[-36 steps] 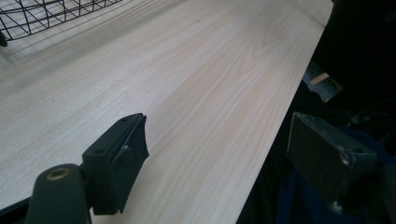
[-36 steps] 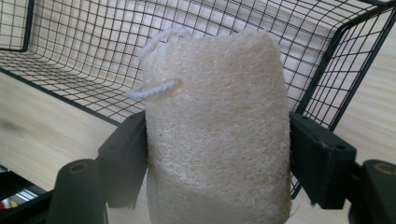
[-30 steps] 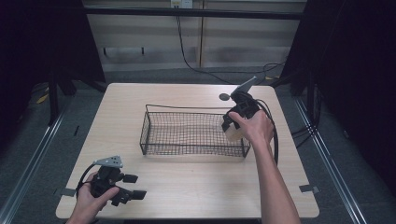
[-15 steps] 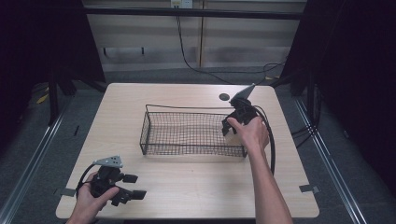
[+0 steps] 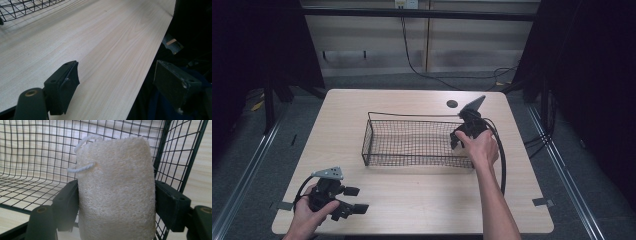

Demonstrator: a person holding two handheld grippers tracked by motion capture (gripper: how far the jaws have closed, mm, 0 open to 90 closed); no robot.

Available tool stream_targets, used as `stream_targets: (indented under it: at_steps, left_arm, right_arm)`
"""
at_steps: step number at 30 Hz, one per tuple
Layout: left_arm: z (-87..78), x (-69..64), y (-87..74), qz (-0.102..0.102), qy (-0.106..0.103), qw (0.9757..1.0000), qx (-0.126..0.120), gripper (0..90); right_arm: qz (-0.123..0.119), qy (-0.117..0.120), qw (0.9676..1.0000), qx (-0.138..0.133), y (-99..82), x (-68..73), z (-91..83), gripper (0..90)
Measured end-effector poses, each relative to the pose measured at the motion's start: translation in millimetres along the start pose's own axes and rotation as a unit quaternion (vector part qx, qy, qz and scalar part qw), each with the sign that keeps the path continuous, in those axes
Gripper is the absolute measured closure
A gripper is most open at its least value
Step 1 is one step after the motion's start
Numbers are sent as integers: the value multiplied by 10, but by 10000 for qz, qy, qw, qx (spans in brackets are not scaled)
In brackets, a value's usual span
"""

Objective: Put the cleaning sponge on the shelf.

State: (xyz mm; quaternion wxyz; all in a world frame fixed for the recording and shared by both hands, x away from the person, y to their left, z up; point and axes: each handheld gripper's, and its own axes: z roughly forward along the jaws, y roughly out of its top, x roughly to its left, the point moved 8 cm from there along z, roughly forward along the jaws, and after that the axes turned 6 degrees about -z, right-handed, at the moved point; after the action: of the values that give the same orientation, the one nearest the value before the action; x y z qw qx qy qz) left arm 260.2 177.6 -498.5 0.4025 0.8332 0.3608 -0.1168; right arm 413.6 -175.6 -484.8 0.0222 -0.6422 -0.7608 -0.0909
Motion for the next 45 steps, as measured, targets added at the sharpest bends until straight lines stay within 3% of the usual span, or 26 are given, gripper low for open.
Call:
stream_targets:
  at_steps: [17,33,45]
  left_arm:
    - [-1,-2,0,26,-16,10000,9,197]
    - [-4,-1,-1,32,-29,10000,17,197]
    - [-2,0,-6,23,-35,10000,33,197]
  right_arm:
    - [121,-199,9995,200,-36,6,145,267]
    - [196,-492,9984,207,-16,-26,272,265]
    - [190,-526,9983,180,-8,-14,376,260]
